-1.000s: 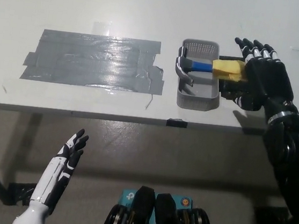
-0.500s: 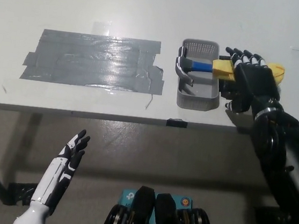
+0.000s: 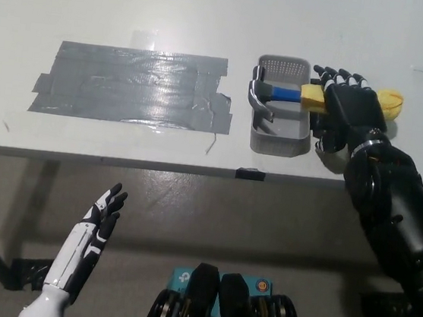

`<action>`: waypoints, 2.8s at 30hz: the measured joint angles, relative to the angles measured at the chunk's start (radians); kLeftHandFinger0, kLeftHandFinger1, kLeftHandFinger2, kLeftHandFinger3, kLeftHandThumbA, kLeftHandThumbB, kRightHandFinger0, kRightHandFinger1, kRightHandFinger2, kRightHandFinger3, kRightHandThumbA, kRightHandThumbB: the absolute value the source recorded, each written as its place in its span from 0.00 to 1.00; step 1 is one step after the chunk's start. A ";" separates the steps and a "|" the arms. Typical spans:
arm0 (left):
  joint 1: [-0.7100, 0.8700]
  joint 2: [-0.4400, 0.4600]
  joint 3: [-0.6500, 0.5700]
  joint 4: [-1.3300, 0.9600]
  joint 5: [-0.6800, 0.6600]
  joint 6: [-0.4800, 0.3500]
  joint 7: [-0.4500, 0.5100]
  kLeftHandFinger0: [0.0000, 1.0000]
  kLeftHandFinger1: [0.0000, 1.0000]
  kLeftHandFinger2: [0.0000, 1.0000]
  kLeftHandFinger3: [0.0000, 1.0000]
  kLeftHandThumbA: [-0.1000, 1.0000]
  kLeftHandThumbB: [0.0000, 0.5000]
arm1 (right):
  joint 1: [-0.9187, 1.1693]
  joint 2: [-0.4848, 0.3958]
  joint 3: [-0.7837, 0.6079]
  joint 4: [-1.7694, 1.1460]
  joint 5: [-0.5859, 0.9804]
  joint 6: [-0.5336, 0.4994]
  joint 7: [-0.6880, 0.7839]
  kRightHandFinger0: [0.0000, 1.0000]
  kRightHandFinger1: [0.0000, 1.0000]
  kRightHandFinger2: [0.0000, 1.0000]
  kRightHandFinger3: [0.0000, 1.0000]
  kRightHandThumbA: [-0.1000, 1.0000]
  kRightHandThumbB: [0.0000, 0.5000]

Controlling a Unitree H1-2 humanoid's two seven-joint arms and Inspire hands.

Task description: The robot picks the hammer with right hand and hits the black area on the desk and places it back.

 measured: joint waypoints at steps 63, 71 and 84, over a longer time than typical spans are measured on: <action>-0.004 0.001 0.007 0.005 -0.013 0.002 -0.011 1.00 1.00 1.00 1.00 1.00 0.02 | -0.049 -0.016 -0.369 0.209 0.462 -0.137 -0.049 0.03 0.59 0.89 0.99 0.00 0.27; -0.007 0.004 0.015 0.004 -0.021 0.002 -0.011 1.00 1.00 1.00 1.00 1.00 0.00 | -0.091 -0.107 -0.367 0.210 0.540 -0.080 0.146 0.16 0.67 0.95 1.00 0.00 0.33; -0.037 0.022 0.021 -0.004 -0.025 0.002 -0.024 1.00 1.00 1.00 1.00 1.00 0.00 | -0.152 -0.327 -0.239 0.114 0.564 -0.071 0.432 0.18 0.69 0.97 1.00 0.00 0.24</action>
